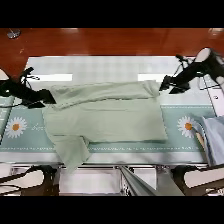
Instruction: Fold the shirts.
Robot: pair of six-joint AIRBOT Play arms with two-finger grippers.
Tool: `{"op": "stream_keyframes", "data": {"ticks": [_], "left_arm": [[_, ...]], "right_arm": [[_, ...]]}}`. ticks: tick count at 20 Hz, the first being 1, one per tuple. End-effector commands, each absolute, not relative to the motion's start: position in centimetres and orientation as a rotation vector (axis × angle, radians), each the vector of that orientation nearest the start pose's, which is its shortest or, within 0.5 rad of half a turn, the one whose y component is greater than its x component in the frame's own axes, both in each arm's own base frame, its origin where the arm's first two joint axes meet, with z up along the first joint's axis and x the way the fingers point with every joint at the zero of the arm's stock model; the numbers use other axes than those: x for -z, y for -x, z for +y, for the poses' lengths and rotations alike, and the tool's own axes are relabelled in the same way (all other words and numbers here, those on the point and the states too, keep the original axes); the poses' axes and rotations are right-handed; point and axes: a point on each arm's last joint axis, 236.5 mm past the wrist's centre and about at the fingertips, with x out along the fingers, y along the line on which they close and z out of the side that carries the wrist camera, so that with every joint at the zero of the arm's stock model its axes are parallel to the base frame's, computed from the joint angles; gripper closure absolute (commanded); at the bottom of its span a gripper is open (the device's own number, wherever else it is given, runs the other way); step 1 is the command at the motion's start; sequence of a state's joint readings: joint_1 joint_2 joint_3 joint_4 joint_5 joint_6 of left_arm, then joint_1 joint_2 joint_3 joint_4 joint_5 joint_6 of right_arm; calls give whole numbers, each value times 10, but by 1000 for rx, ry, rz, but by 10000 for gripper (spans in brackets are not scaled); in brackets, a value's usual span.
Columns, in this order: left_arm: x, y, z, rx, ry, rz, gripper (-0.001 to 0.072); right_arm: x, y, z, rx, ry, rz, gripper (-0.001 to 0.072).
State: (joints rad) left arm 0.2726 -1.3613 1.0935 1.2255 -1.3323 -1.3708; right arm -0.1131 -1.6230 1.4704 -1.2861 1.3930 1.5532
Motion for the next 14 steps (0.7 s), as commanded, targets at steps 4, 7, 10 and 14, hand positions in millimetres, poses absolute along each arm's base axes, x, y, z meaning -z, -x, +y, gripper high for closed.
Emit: {"op": "stream_keyframes", "data": {"ticks": [4, 7, 10, 14], "left_arm": [[51, -242, 54, -111, 575, 1574, 2], [66, -204, 46, -206, 703, 1638, 2], [79, -185, 15, -145, 753, 1708, 3], [101, -175, -28, -66, 754, 1745, 2]], "right_arm": [[-2, -365, 8, -45, -489, 1200, 83], [12, -324, 48, -114, -606, 1125, 84], [17, -301, 72, -168, -712, 1086, 89], [10, -298, 79, -188, -752, 1058, 89]]}}
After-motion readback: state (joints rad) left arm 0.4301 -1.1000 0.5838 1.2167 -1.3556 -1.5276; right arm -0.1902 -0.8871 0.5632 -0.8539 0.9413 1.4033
